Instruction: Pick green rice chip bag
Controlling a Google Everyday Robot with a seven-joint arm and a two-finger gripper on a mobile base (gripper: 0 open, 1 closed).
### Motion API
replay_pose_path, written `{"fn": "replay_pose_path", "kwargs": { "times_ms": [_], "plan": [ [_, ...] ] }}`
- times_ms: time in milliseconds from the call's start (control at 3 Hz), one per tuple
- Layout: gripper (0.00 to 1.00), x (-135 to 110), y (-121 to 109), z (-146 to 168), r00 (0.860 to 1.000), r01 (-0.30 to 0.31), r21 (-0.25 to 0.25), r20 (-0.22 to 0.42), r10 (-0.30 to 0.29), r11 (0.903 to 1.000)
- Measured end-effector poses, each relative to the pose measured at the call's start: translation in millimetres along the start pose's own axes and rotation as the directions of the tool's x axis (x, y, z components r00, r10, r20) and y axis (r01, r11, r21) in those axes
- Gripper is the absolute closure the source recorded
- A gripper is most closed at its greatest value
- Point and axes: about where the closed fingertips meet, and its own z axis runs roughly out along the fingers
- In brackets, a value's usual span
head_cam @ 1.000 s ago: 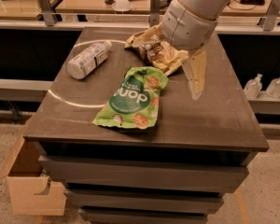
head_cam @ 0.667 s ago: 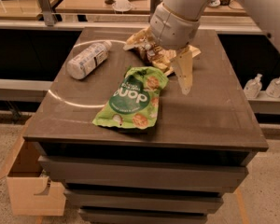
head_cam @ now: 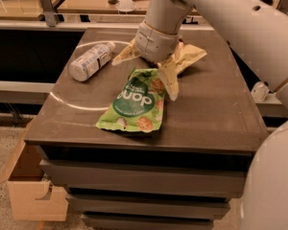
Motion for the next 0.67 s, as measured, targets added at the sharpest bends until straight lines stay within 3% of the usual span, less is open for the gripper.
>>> {"fn": "replay_pose_path", "kwargs": {
  "times_ms": [667],
  "plan": [
    [0.47, 6.3, 4.8, 33.9, 0.999, 0.003, -0.064, 0.042, 0.000, 0.9979]
  ]
}}
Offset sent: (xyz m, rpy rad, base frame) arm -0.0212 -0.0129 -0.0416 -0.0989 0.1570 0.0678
